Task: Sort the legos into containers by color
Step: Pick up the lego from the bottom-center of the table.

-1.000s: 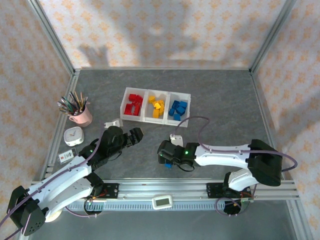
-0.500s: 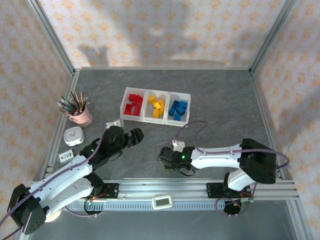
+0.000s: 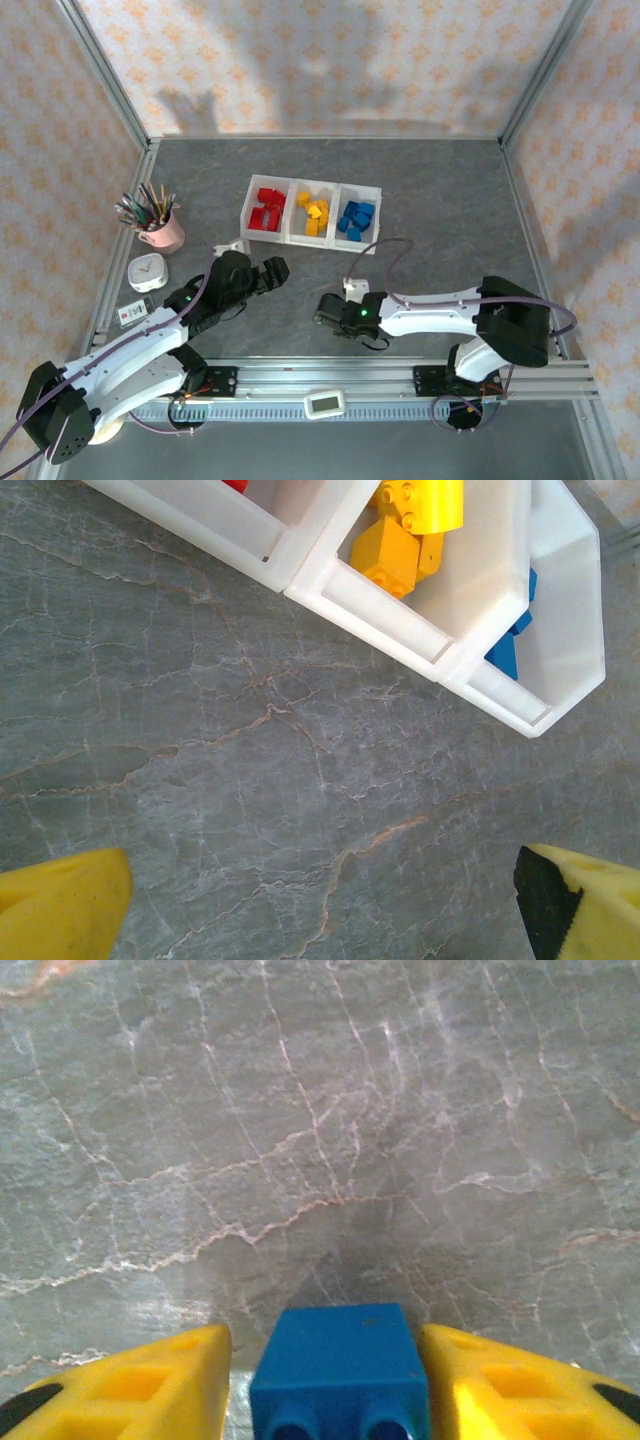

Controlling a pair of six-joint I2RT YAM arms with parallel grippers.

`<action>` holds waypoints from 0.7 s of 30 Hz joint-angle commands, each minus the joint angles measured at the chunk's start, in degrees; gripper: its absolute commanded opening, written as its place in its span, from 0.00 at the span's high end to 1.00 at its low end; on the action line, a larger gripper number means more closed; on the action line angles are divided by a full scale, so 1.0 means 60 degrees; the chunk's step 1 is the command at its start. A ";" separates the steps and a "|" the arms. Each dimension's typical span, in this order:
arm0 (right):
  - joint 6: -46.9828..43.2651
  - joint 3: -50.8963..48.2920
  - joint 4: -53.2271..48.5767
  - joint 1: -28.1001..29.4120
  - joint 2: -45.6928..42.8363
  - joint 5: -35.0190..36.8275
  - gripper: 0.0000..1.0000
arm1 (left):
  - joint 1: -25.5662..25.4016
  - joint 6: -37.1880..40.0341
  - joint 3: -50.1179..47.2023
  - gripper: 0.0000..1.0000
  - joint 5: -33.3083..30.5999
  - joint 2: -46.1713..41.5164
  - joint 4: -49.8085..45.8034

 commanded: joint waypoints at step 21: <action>-0.2064 0.1505 -0.0198 -0.1560 -0.0947 0.1414 0.69 | 0.0051 0.0635 0.1120 0.01 -0.0666 0.0101 0.0016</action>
